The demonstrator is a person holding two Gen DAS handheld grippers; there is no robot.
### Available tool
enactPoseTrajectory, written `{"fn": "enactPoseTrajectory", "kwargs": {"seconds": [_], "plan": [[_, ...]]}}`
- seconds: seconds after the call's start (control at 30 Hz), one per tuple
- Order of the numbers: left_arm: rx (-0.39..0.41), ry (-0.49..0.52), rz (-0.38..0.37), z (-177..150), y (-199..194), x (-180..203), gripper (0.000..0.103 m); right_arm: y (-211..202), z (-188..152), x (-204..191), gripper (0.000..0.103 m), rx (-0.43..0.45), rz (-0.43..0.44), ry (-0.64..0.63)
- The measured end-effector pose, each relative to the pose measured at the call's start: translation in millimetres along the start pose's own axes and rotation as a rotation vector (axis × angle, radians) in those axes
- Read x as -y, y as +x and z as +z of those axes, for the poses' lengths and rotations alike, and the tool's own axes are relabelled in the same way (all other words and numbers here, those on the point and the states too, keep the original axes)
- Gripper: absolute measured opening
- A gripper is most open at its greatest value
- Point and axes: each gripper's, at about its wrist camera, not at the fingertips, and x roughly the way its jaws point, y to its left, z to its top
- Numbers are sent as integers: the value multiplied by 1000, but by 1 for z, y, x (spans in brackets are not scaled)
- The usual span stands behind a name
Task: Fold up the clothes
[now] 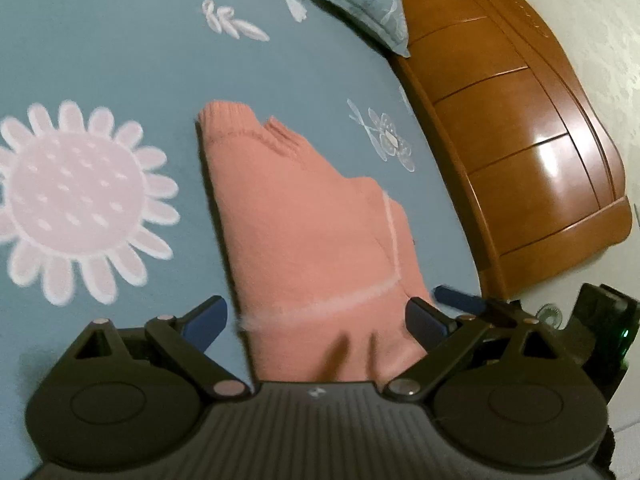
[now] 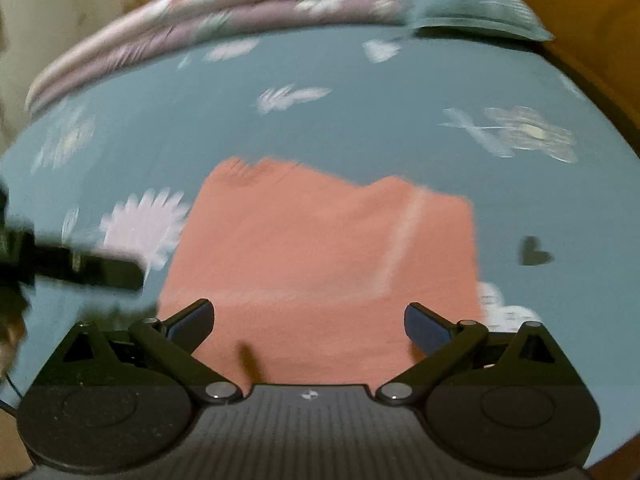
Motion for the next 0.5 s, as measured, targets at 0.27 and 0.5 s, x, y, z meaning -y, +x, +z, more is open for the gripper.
{"fn": "enactPoseTrajectory", "kwargs": {"seconds": [0.27, 0.5], "plan": [[-25, -64, 11, -6, 24, 1, 95, 16, -3, 107, 103, -52, 159, 295], [-35, -130, 1, -10, 40, -6, 95, 67, -15, 133, 103, -128, 284, 363]]}}
